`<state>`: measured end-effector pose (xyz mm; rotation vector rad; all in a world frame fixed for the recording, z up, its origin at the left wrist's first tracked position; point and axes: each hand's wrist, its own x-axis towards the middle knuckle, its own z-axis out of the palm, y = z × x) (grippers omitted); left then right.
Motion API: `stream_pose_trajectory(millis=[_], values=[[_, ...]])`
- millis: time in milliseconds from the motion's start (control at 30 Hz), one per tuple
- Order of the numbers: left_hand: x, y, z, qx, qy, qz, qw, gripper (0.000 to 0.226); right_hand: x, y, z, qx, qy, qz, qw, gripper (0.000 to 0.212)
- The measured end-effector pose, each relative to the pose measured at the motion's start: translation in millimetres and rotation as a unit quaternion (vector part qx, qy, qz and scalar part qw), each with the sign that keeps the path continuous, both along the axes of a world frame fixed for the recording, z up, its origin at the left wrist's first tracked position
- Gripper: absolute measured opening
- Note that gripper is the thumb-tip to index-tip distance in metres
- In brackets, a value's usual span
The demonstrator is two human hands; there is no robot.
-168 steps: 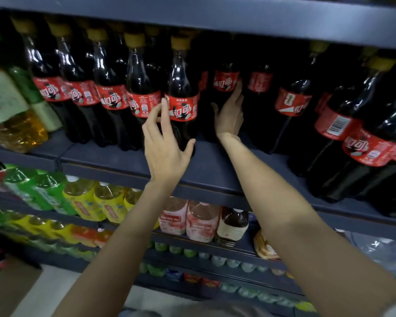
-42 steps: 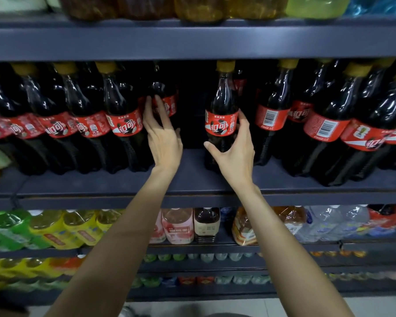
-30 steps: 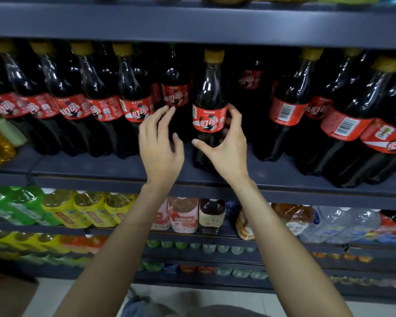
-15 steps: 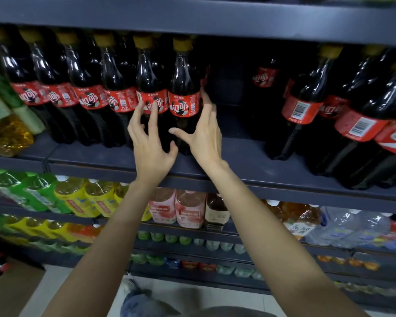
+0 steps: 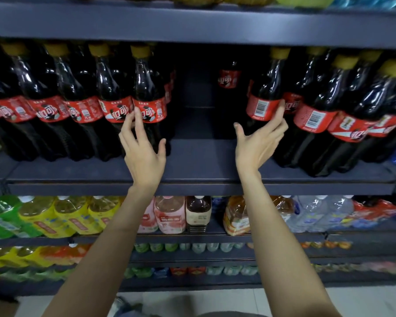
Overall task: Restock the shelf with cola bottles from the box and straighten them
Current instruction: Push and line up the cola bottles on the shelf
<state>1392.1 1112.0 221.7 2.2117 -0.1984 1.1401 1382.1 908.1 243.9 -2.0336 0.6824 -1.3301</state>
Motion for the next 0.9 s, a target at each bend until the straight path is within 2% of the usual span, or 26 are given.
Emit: stream_pose_trajectory(millis=[67, 133, 233, 300, 367, 433, 500, 600, 667, 767, 833, 900], values=[[1, 1, 0, 0.000, 0.004, -0.003, 1.000, 0.077, 2, -3, 1, 0.038, -0.009, 0.042, 0.998, 0.096], [1, 1, -1, 0.003, 0.009, -0.007, 1.000, 0.078, 0, -6, 1, 0.086, -0.028, 0.159, 0.983, 0.093], [1, 1, -2, 0.002, 0.009, -0.004, 1.000, 0.078, -4, -7, 1, 0.156, -0.020, 0.369, 0.916, 0.089], [-3, -2, 1, -0.008, -0.005, 0.008, 1.000, 0.075, -5, 3, 3, 0.185, 0.022, 0.452, 0.872, 0.092], [-10, -6, 6, -0.012, -0.063, -0.020, 0.998, 0.066, -3, 15, 4, 0.161, 0.038, 0.472, 0.866, 0.095], [-19, -17, 15, -0.040, -0.080, -0.133, 0.987, 0.055, -3, 29, 5, 0.123, 0.021, 0.454, 0.882, 0.097], [-27, -36, 33, -0.094, 0.018, -0.232, 0.968, 0.059, -4, 46, 3, 0.083, -0.008, 0.391, 0.917, 0.096], [-25, -63, 54, -0.150, 0.154, -0.264, 0.940, 0.086, -14, 64, -5, 0.008, -0.014, 0.308, 0.951, 0.081], [-14, -72, 63, -0.184, 0.189, -0.291, 0.920, 0.092, -24, 57, -14, -0.005, -0.029, 0.334, 0.942, 0.079], [8, -75, 70, -0.237, 0.206, -0.330, 0.890, 0.087, -33, 31, -23, 0.046, -0.025, 0.392, 0.919, 0.076], [18, -72, 72, -0.220, 0.203, -0.344, 0.890, 0.081, -29, 21, -19, 0.062, 0.017, 0.417, 0.906, 0.079], [20, -69, 72, -0.209, 0.205, -0.345, 0.892, 0.080, -18, 14, -11, 0.091, 0.062, 0.473, 0.874, 0.085]])
